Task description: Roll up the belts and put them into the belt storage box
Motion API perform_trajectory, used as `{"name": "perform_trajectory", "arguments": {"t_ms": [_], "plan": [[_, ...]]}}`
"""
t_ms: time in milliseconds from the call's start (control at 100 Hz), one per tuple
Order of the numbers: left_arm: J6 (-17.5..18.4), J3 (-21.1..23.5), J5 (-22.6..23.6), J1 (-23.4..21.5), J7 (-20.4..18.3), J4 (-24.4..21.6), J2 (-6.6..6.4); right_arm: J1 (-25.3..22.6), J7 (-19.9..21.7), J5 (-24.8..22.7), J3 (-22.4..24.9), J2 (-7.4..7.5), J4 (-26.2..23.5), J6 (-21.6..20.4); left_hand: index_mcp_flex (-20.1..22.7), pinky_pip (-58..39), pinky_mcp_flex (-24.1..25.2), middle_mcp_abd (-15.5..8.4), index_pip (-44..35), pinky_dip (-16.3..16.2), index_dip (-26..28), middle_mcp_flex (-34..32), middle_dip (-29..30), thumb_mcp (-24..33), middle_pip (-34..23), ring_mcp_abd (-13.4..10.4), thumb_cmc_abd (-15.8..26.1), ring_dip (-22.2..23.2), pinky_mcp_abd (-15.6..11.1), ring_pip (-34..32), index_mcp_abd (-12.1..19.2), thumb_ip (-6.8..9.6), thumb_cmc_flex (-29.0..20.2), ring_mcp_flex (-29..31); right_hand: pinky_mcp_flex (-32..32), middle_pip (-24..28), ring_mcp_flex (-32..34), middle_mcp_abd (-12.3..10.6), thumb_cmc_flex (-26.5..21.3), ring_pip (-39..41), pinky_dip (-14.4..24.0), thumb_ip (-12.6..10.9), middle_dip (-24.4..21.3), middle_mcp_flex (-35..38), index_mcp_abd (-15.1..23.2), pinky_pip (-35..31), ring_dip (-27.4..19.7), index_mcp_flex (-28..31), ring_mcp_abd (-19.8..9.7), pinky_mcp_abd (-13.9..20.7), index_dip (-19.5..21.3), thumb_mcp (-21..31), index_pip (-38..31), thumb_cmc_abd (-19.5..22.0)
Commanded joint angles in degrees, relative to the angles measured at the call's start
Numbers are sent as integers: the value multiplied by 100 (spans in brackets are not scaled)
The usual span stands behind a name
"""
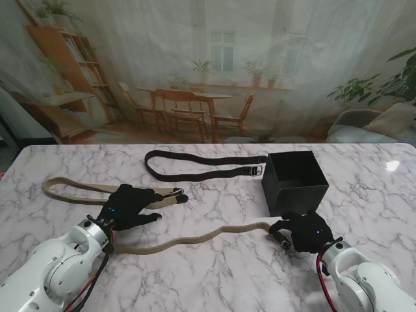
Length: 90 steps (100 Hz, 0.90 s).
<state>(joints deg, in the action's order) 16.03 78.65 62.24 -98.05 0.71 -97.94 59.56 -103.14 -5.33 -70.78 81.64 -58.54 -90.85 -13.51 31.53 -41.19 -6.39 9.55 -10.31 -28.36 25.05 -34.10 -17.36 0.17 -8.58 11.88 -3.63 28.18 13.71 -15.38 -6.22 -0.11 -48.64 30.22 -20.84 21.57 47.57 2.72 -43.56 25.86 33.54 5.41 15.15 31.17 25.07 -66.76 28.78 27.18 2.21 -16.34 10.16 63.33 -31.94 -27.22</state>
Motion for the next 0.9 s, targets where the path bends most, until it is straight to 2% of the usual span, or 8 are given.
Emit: {"name": "perform_trajectory", "arguments": {"t_ms": [0,130,190,250,350,510,680,890], "plan": [[-17,-26,-7,13,-75,30,8,22,-42,-54,-61,4,70,74,-183,149,109,102,90,-112,15,212,-52,-164,168,99,223,-6,169,157,-118,-53,-69,-167,85,-66,-108,66,-220,-162,92,51,-98,-207,323,68,-75,210,91,-156,143,365,-184,-144],[-25,-43,-12,21,-91,32,6,93,91,49,-144,5,147,118,-185,159,119,99,90,-117,16,235,-50,-165,175,100,225,-9,176,160,-117,-54,-70,-178,53,-96,-116,-88,151,-236,121,105,-182,-272,351,97,-113,232,94,-103,454,-214,-677,-381],[-28,-48,-11,23,-98,32,5,137,87,123,-191,2,213,100,-186,165,122,107,90,-118,16,258,-47,-163,183,100,231,-12,167,165,-125,-53,-71,-192,37,-92,-134,-156,667,-283,132,125,-189,-327,29,101,-136,440,73,-101,668,-450,-924,-639],[-29,-54,-13,27,-96,35,6,209,-68,189,-273,-8,331,71,-183,170,125,108,88,-119,18,289,-44,-164,193,104,233,-14,167,169,-118,-53,-70,-206,-14,50,-134,-302,816,-273,148,748,-127,-334,79,89,-132,551,11,-55,1357,-776,-1747,-826],[-32,-66,-17,38,-94,44,6,279,-157,281,-360,-19,417,40,-182,180,135,121,86,-121,20,317,-42,-164,200,103,236,-17,174,173,-117,-53,-68,-223,3,221,-207,-645,928,-302,161,916,-6,-168,215,89,-151,507,-12,-103,1906,-974,-2197,-875],[-42,-76,-17,43,-110,43,4,401,-180,411,-521,-27,534,21,-176,195,142,126,83,-123,23,359,-36,-166,213,105,237,-22,171,180,-111,-54,-65,-247,127,62,-348,-830,991,-548,164,940,-29,307,220,184,-305,658,59,-159,1970,-1096,-2364,-875],[-41,-84,-16,49,-112,49,3,518,-339,609,-679,-58,688,-22,-171,211,154,131,77,-125,28,425,-29,-166,232,105,243,-28,164,192,-114,-54,-62,-288,277,18,-465,-756,1164,-774,120,950,-12,868,0,373,-452,1195,125,-314,1978,-1097,-2622,-936],[-41,-98,-21,57,-118,54,3,626,-630,790,-804,-103,863,-82,-159,227,167,149,67,-129,37,483,-23,-165,247,106,250,-33,175,195,-112,-54,-62,-316,206,-106,-327,-304,1219,-897,-65,921,-148,1524,-1001,589,-634,1958,150,-466,962,-939,-3237,-1078]]}}
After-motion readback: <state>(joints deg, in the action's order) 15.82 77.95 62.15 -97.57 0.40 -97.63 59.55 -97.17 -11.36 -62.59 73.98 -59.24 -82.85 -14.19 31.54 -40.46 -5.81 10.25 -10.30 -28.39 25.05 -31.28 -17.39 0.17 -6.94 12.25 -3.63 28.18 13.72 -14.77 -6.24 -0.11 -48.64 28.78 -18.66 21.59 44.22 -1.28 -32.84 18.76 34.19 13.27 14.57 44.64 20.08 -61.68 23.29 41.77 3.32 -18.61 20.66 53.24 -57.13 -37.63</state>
